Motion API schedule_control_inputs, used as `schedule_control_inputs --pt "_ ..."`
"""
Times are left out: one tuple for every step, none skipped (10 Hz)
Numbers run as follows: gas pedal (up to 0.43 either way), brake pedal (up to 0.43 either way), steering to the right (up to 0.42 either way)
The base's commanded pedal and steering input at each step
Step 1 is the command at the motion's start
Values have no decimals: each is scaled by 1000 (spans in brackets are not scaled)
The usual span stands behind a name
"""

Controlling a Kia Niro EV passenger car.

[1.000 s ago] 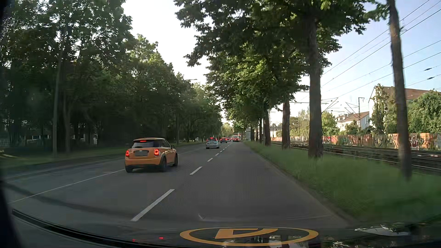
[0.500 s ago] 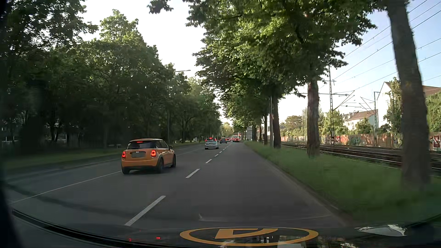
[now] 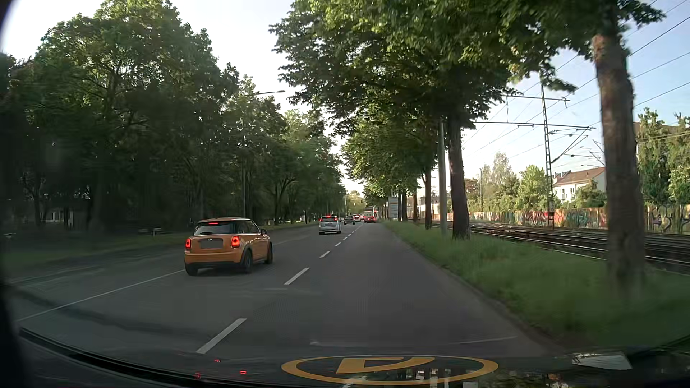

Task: Follow the waypoints while adhering to traffic rules and regulations

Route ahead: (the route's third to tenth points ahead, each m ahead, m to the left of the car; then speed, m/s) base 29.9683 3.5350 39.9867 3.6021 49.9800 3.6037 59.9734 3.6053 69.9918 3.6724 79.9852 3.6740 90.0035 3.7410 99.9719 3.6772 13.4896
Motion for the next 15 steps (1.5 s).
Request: schedule_control_inputs --pt "59 0 -1" --pt "47 0 -1" --pt "47 0 -1" --pt "47 0 0" --pt "47 0 -1" --pt "39 0 0" --pt "39 0 0" --pt "28 0 -1" --pt "28 0 -1" --pt "20 0 -1" --pt "20 0 0" --pt "8 0 0" --pt "8 0 -1" --pt "8 0 -1" --pt "8 0 0"
